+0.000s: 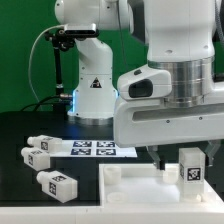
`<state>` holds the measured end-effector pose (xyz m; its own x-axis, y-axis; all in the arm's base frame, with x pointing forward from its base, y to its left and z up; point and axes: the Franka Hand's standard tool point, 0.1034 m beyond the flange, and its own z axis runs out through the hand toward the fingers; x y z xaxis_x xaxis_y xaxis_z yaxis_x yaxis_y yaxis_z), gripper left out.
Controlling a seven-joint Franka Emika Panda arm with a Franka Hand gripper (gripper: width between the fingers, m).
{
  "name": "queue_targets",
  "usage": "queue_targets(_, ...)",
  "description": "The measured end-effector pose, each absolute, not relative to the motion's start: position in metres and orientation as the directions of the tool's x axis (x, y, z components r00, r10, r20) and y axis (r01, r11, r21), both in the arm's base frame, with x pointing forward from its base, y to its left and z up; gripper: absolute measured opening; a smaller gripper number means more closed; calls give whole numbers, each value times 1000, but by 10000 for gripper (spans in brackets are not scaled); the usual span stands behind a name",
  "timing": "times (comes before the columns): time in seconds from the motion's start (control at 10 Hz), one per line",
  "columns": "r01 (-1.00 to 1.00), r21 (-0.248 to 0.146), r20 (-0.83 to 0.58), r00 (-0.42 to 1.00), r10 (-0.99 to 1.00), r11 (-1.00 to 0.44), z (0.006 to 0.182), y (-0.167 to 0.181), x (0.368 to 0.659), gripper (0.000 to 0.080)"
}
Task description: Assemble one leg
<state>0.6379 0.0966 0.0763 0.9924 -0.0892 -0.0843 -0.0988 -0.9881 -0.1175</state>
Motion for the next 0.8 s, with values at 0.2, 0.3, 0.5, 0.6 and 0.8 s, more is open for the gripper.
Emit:
queue_targets(0.2,-112,-116,-86,991,-103,-987,76,97,638,289)
queue_targets(0.3,-116,-116,-87,991,-106,-986,76,97,638,289)
queue_targets(0.5,-326,-103,-96,943,-317,-940,76,99,639,289)
queue_targets(0.6,-439,-99,-78,898,-433,-893,75,102,637,289)
queue_targets(0.8,-610,-112,-67,792,-606,-785,74,108,638,289)
